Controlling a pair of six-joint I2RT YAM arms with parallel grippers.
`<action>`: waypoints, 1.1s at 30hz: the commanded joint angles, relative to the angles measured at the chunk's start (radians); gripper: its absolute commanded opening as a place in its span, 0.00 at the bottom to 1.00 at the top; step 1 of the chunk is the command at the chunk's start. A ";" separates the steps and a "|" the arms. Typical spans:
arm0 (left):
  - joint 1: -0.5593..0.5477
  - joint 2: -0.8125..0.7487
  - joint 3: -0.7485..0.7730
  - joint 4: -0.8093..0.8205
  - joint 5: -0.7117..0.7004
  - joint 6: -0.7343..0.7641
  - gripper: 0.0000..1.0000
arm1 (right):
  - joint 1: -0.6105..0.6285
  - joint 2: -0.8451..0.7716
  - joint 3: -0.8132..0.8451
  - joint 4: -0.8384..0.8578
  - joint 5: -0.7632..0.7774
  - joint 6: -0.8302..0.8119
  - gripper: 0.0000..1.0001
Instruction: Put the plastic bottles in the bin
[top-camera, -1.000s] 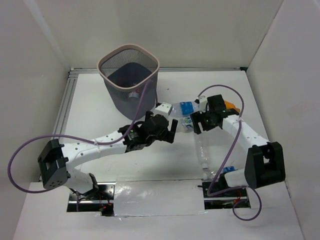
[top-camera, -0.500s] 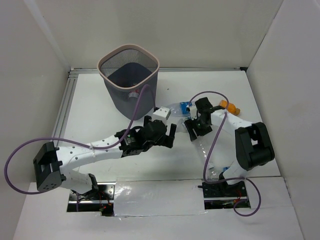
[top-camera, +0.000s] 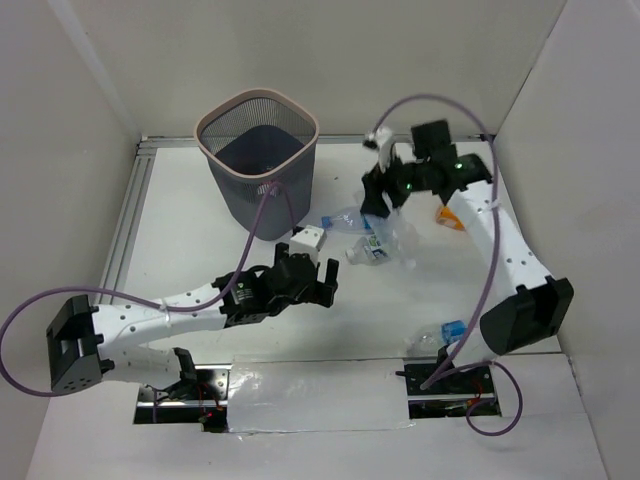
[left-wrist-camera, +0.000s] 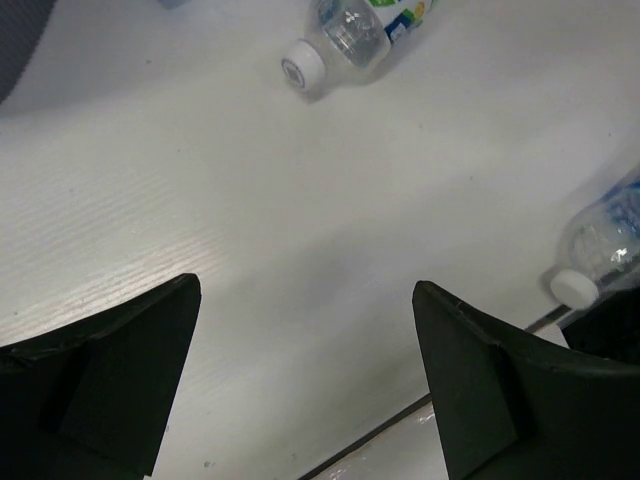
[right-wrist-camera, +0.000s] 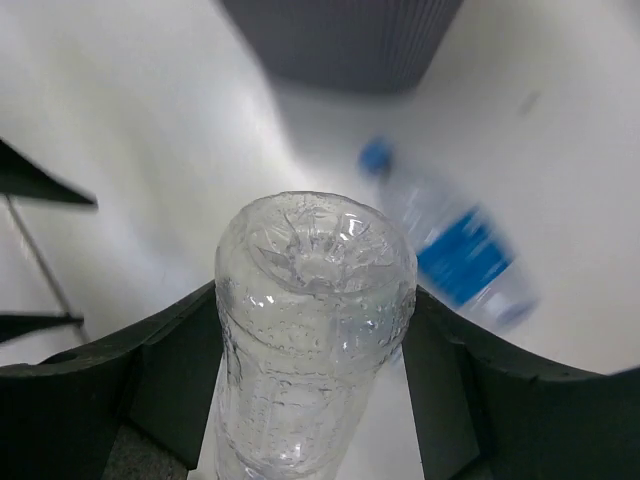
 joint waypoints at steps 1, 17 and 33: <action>-0.012 -0.080 -0.098 0.103 0.035 0.003 1.00 | -0.006 -0.016 0.262 0.028 -0.124 -0.006 0.05; -0.041 -0.227 -0.293 0.235 0.160 0.037 0.95 | 0.307 0.447 0.813 0.944 0.072 0.384 0.04; -0.041 0.119 -0.089 0.487 0.377 0.423 0.91 | -0.042 0.368 0.650 0.441 0.068 0.343 0.88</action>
